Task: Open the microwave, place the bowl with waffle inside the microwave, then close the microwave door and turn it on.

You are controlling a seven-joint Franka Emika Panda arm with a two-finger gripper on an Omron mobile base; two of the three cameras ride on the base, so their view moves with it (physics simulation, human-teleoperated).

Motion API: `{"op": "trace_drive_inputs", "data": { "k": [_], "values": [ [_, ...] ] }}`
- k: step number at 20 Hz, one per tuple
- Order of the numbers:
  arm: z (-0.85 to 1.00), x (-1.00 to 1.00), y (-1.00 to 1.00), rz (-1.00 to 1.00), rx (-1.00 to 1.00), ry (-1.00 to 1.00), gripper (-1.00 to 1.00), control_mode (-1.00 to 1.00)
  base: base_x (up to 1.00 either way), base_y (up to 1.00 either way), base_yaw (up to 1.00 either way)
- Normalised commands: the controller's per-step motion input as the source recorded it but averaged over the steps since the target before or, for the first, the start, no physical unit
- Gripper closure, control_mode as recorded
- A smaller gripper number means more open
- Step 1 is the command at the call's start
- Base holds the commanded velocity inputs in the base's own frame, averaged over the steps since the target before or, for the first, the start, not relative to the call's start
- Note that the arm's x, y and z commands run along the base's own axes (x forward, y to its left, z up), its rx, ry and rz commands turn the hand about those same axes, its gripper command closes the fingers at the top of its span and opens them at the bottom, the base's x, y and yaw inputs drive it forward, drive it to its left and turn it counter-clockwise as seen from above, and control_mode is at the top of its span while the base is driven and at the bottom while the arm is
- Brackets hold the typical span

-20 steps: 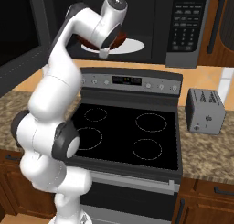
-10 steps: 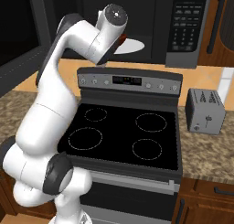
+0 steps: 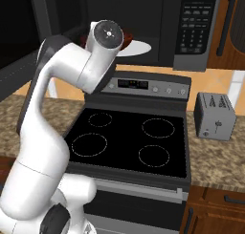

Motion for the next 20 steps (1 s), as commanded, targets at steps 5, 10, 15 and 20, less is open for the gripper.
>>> {"op": "trace_drive_inputs", "data": {
  "k": [5, 10, 15, 20],
  "values": [
    [0.0, -0.77, 0.02, -0.34, 0.22, 0.0, -1.0, -1.0, 0.0, 0.0, 0.0],
    [0.09, -0.47, 0.1, -0.45, 0.34, 0.0, -1.0, -1.0, 0.0, 0.0, 0.0],
    [0.0, -0.01, 0.0, -0.35, 0.47, 0.05, -1.0, -1.0, 0.0, 0.0, 0.0],
    [0.0, 0.0, 0.0, -0.3, 0.61, 0.08, -1.0, -1.0, 0.0, 0.0, 0.0]
  ]
}}
